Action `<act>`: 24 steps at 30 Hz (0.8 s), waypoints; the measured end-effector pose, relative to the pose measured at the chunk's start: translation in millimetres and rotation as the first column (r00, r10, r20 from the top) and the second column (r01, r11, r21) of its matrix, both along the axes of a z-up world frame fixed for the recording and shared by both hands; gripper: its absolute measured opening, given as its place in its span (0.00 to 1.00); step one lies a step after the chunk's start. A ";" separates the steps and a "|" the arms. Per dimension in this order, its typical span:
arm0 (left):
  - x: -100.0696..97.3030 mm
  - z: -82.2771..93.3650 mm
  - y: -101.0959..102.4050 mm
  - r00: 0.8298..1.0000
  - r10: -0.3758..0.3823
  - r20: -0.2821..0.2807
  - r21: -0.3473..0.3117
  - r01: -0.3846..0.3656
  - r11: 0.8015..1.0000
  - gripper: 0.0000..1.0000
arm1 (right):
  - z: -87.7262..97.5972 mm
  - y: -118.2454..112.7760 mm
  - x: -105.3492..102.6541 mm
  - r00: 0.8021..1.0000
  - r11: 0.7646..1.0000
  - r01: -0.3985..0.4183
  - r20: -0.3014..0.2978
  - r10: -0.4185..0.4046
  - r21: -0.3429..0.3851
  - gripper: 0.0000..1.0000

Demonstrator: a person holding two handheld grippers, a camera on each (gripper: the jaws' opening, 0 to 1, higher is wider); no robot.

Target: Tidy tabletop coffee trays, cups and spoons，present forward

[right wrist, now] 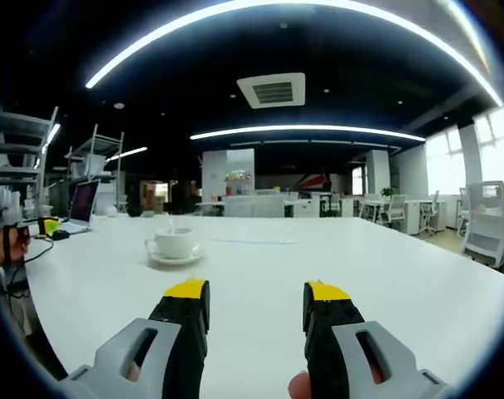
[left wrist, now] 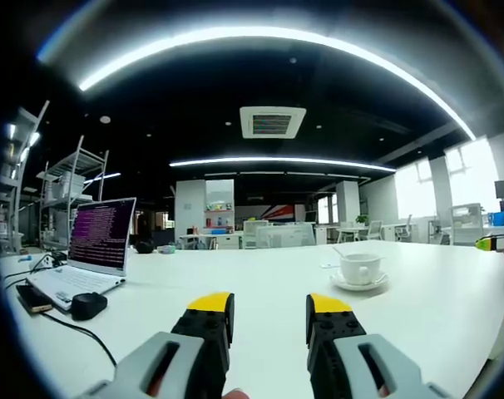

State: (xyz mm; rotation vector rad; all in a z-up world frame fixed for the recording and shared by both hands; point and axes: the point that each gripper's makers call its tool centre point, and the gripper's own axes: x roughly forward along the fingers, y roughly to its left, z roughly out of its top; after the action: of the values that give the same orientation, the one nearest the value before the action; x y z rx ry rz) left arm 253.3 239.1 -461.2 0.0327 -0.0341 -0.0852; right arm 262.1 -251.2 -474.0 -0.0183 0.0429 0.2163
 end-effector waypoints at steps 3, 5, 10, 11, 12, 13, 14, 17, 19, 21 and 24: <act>-0.6 4.7 0.5 1.000 -0.003 0.006 0.005 0.003 1.000 0.36 | 1.4 1.1 0.7 1.000 1.000 -0.003 0.000 0.003 -0.004 0.45; -0.4 6.7 1.1 1.000 -0.004 0.008 0.006 0.004 1.000 0.36 | 2.6 2.7 1.2 1.000 1.000 -0.006 0.000 0.006 -0.007 0.45; 1.5 10.3 0.1 1.000 -0.014 0.009 0.011 0.014 1.000 0.36 | 6.0 6.8 1.1 1.000 1.000 -0.013 0.002 0.013 -0.013 0.45; 2.1 11.2 -0.3 1.000 -0.016 0.010 0.013 0.016 1.000 0.36 | 6.3 7.1 1.2 1.000 1.000 -0.013 0.001 0.013 -0.013 0.45; 2.7 12.1 -0.9 1.000 -0.019 0.010 0.014 0.019 1.000 0.36 | 6.6 7.3 1.1 1.000 1.000 -0.013 0.001 0.013 -0.014 0.45; 3.4 13.0 -1.6 1.000 -0.023 0.012 0.015 0.023 1.000 0.36 | 6.9 7.5 1.1 1.000 1.000 -0.013 0.001 0.013 -0.015 0.45; 4.0 13.9 -2.1 1.000 -0.025 0.013 0.018 0.024 1.000 0.36 | 7.3 7.5 0.9 1.000 1.000 -0.013 0.001 0.013 -0.015 0.45; 5.1 16.4 -3.2 0.999 -0.030 0.020 0.021 0.030 0.999 0.36 | 8.4 7.2 -0.2 1.000 1.000 -0.008 0.007 0.008 -0.020 0.45; 5.9 16.5 -2.9 0.999 -0.028 0.024 0.023 0.027 0.999 0.36 | 6.7 5.5 -0.8 1.000 1.000 0.003 0.008 -0.003 -0.014 0.45; 6.8 14.6 -1.7 0.999 -0.022 0.026 0.018 0.022 1.000 0.36 | 4.0 3.8 -1.4 1.000 1.000 0.012 0.008 -0.012 -0.006 0.45; 7.4 11.2 -1.7 1.000 -0.019 0.019 0.011 0.019 1.000 0.36 | -1.4 1.7 -1.8 1.000 1.000 0.019 0.001 -0.019 0.005 0.45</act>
State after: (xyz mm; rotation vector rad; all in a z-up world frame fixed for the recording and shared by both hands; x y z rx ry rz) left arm 260.6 237.4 -450.0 0.0441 -0.0535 -0.1042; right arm 260.3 -249.5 -475.4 -0.0135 0.0414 0.1973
